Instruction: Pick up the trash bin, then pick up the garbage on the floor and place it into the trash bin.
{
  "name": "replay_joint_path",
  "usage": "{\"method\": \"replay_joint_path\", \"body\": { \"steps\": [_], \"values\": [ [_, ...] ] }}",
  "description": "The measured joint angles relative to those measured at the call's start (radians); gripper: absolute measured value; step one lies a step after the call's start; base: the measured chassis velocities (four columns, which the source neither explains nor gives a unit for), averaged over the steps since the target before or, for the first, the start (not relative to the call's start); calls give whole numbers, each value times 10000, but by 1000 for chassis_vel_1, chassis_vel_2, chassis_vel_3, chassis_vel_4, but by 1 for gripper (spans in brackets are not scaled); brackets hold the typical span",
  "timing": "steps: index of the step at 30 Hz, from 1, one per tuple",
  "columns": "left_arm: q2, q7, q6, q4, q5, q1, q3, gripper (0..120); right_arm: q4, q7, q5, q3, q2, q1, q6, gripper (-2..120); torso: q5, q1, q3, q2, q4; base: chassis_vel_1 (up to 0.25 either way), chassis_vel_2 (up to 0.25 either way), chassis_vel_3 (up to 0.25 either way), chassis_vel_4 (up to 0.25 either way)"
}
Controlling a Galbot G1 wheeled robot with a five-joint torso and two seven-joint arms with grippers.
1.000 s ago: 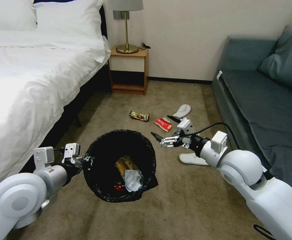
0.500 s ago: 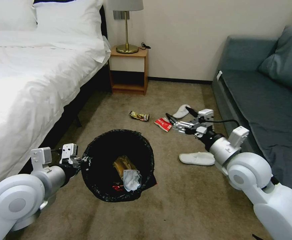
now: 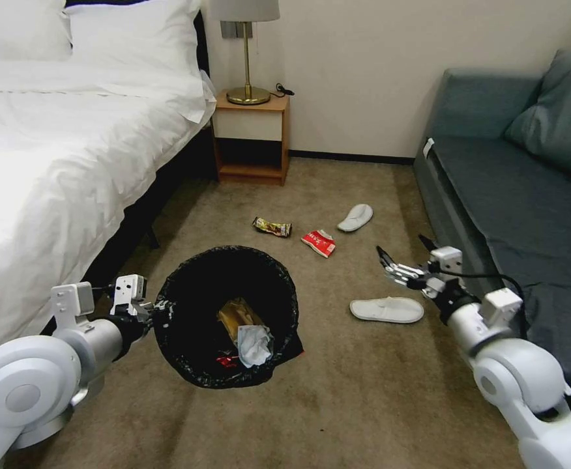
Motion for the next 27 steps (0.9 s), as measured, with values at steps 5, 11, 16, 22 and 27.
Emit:
{"method": "replay_joint_path", "body": {
  "steps": [5, 11, 16, 22, 27],
  "values": [
    [-21, -29, 0, -6, -54, -39, -70, 2, 153, 66, -252, 339, 357, -472, 10, 100, 0, 1, 0, 0, -1, 0, 0, 0, 0],
    [-19, -128, 0, -59, -122, -4, -87, 2, 265, 81, -436, 434, 702, -690, 55, 100, -1, 0, 0, 0, 1, 0, 0, 0, 0],
    [11, -155, 1, -58, -179, -42, -228, 2, 293, 112, -458, 405, 771, -671, 35, 100, -1, 0, 0, 0, 2, 0, 0, 0, 0],
    [-14, -169, 1, 16, -184, -53, -425, 2, 352, 112, -491, 387, 801, -735, 10, 100, -1, 0, -1, 0, 1, -45, 52, 40, -37],
    [-66, -242, 0, 151, -210, -183, -677, 2, 418, 87, -523, 349, 804, -793, -19, 100, -2, 1, 3, 0, 1, -112, 136, 116, -120]
  ]
}}
